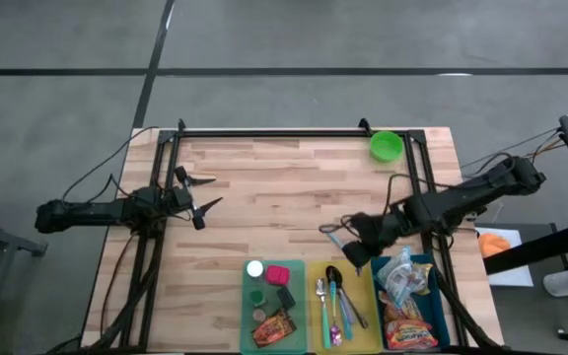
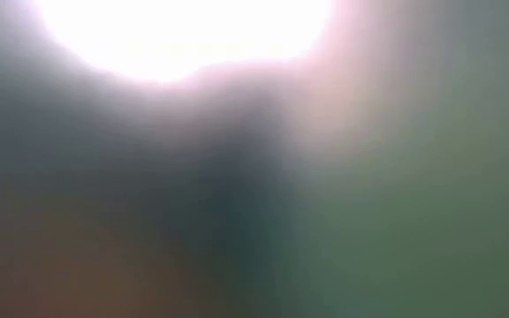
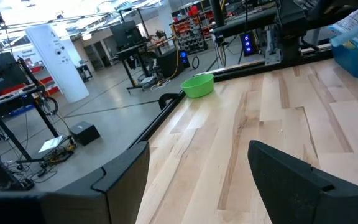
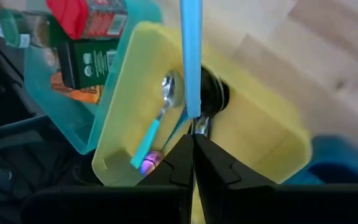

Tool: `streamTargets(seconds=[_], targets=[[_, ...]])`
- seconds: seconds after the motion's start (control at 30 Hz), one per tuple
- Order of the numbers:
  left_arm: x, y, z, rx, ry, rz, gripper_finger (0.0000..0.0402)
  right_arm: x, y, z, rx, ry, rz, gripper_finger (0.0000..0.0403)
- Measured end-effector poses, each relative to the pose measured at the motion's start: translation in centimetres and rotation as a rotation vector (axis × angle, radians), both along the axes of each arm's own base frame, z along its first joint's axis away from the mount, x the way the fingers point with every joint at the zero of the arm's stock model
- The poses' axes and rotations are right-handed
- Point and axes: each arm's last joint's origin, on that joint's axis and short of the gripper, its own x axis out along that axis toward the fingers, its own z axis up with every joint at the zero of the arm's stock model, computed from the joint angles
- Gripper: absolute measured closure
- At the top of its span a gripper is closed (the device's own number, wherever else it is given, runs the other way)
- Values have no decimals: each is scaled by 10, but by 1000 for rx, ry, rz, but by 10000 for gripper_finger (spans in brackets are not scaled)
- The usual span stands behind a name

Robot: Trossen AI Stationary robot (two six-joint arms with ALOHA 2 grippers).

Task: Pick & Place Food Item
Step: Put the blue spoon into the yellow bin

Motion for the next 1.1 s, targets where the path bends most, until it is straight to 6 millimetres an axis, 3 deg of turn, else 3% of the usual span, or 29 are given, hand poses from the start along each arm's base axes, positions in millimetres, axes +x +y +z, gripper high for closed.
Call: streamTargets(seconds=[0.37, 0.63, 0.9, 1.1], targets=[[0, 0, 0, -1, 0, 0, 126, 5, 63, -20, 127, 51, -155, 394], [0, 0, 0, 0, 1, 0, 126, 14, 105, -35, 123, 163, -163, 394], [0, 0, 0, 0, 0, 0, 126, 23, 126, -56, -9, 357, -280, 394], [0, 0, 0, 0, 1, 0, 126, 32, 136, -68, -49, 405, -296, 394]])
